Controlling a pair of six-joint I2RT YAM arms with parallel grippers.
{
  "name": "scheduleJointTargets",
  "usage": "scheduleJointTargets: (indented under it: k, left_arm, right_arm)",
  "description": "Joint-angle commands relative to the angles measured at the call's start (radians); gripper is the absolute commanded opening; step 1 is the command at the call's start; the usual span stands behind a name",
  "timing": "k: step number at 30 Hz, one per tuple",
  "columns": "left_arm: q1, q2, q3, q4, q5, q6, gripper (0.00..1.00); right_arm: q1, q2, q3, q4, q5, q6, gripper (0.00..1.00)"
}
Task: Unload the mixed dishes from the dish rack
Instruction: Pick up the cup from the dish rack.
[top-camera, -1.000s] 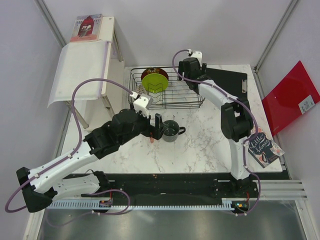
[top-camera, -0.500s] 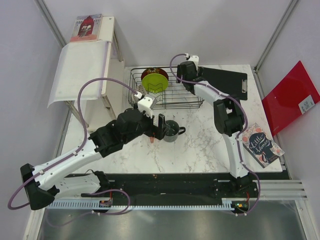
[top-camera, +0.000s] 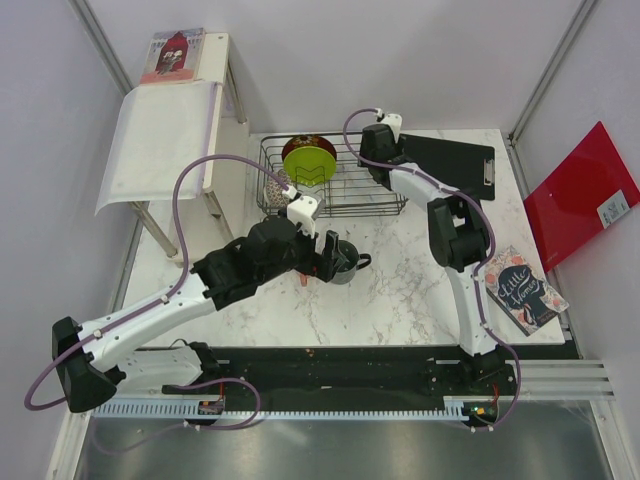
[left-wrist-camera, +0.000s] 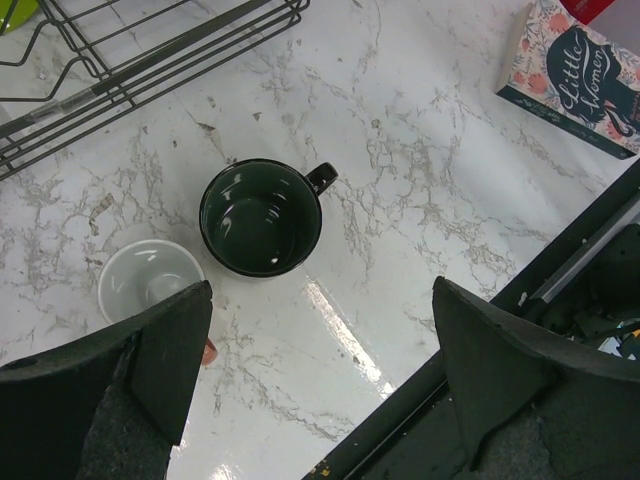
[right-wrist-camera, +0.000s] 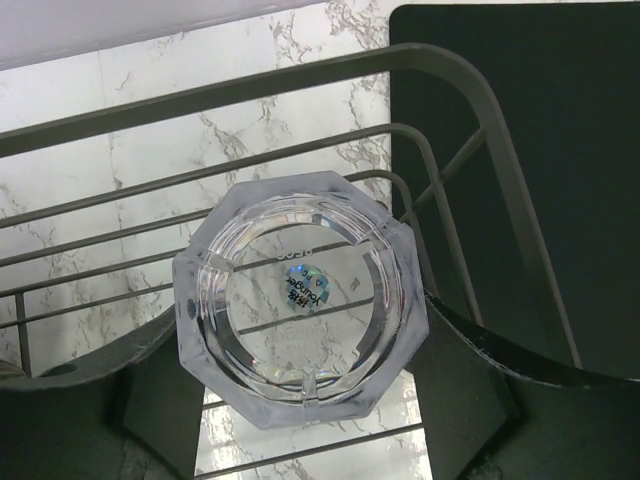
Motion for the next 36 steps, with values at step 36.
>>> scheduleJointTargets:
  k: [36]
  left_arm:
    - [0.106,-0.127,-0.296,0.694,0.256,-0.349,0.98]
  right_arm:
    - [0.083,-1.316,-1.607,1.328,-0.789,0.985,0.00]
